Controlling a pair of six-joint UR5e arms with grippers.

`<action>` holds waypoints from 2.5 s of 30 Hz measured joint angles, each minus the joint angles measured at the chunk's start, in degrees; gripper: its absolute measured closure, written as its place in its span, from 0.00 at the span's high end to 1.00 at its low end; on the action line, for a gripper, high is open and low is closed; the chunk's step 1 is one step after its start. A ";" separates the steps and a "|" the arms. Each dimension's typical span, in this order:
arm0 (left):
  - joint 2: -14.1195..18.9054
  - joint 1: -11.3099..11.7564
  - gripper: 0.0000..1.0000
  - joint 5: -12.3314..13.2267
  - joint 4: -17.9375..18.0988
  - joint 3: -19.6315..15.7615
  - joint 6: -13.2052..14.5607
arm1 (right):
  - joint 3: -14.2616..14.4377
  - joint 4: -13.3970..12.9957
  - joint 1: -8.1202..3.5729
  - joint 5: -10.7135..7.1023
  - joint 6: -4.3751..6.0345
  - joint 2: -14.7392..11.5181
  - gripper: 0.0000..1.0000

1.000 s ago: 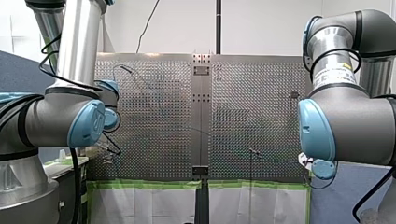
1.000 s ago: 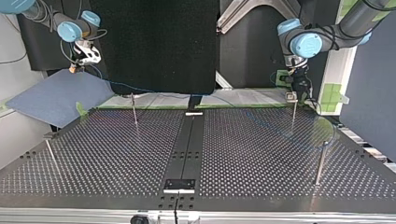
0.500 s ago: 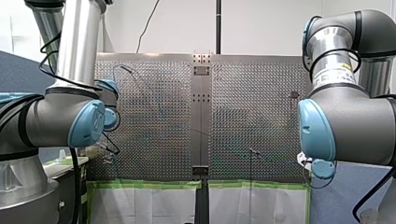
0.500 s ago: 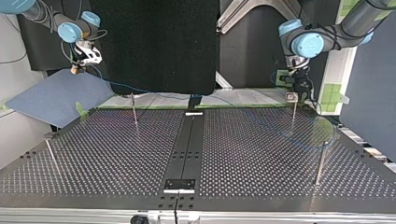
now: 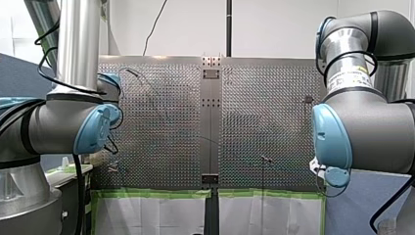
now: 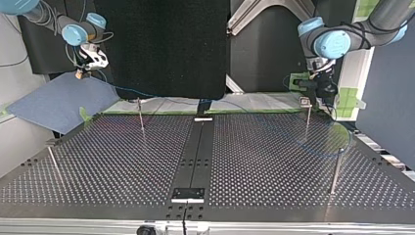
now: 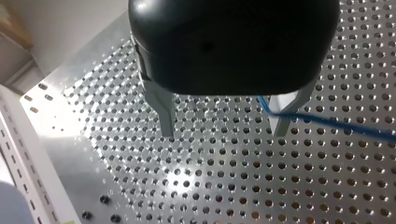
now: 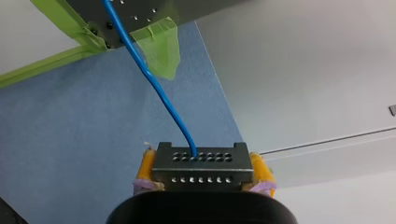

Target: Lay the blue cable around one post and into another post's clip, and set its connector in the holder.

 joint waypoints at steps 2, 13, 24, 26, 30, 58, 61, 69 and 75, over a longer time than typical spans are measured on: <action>0.91 0.03 1.00 0.59 -0.91 -0.14 0.90 | -0.07 0.04 0.12 0.00 -0.03 0.00 0.00; 6.15 0.09 1.00 5.68 -2.36 -3.06 5.57 | -0.12 0.11 0.66 0.00 -0.18 -0.01 0.00; 7.50 0.05 1.00 8.23 0.97 -8.43 6.18 | -0.13 0.32 1.02 -0.01 -0.26 0.00 0.00; 8.15 0.01 1.00 7.97 0.94 -8.95 6.19 | -0.14 0.32 1.07 0.00 -0.26 0.00 0.00; 9.33 -0.06 1.00 7.57 0.49 -9.24 6.12 | -0.14 0.33 1.10 -0.01 -0.27 0.00 0.00; 21.00 -1.71 1.00 4.34 -11.36 -1.06 17.54 | -0.83 1.09 1.67 0.00 -0.35 0.00 0.00; 22.59 -1.99 1.00 3.62 -12.95 0.52 19.13 | -0.88 1.11 1.67 0.00 -0.35 -0.01 0.00; 26.40 -2.36 1.00 0.18 -16.76 4.33 22.94 | -0.91 1.18 1.72 0.00 -0.36 -0.05 0.00; 29.15 -2.13 1.00 -1.94 -19.53 7.06 25.69 | -1.13 1.44 1.73 -0.01 -0.35 -0.05 0.00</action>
